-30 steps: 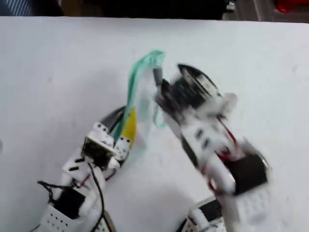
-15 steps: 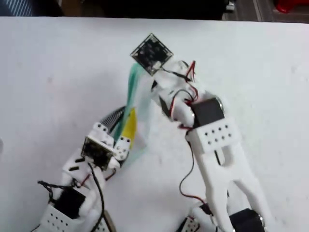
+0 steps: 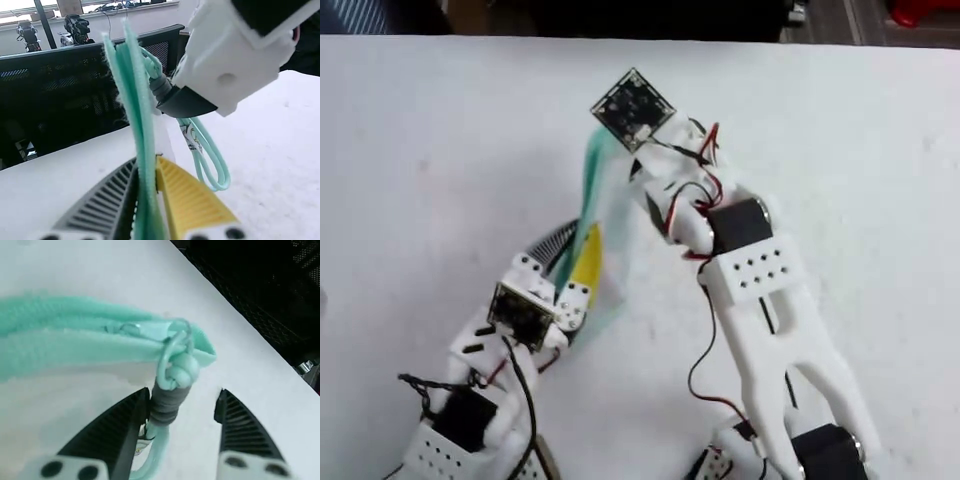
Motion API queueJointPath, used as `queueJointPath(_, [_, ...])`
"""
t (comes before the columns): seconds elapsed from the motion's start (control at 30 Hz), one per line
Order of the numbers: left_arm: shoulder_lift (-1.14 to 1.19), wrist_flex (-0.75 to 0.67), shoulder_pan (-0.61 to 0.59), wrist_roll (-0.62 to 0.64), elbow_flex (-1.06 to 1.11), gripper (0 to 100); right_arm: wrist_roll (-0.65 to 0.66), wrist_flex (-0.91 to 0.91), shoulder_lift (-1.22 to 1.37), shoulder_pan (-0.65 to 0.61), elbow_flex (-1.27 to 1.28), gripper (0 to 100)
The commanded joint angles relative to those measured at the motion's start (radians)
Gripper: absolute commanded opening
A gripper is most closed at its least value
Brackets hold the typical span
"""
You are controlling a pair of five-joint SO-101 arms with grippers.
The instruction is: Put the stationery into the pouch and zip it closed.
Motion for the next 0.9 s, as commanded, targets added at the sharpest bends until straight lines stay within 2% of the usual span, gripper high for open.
queueJointPath(0.0, [0.004, 0.014, -0.002, 0.006, 0.012, 2, -0.009, -0.062, -0.004, 0.004, 0.008, 20.2])
queueJointPath(0.2, [0.004, 0.012, -0.002, 0.006, 0.012, 2, -0.002, -0.091, -0.004, -0.004, 0.034, 17.4])
queueJointPath(0.33, [0.004, 0.012, -0.002, 0.006, 0.012, 2, -0.002, -0.114, -0.004, -0.012, 0.032, 1.4])
queueJointPath(0.43, [0.004, 0.014, -0.002, 0.006, 0.012, 2, -0.002, -0.12, -0.015, -0.012, 0.031, 3.7])
queueJointPath(0.67, [0.004, 0.009, -0.002, 0.006, 0.011, 2, 0.0, -0.061, -0.142, -0.013, -0.002, 1.8])
queueJointPath(0.77, [0.004, 0.032, -0.005, 0.014, -0.018, 8, 0.0, -0.013, -0.262, -0.013, -0.002, 1.8])
queueJointPath(0.87, [0.004, 0.147, -0.005, 0.049, -0.084, 15, 0.02, 0.059, -0.384, -0.015, 0.002, 1.8])
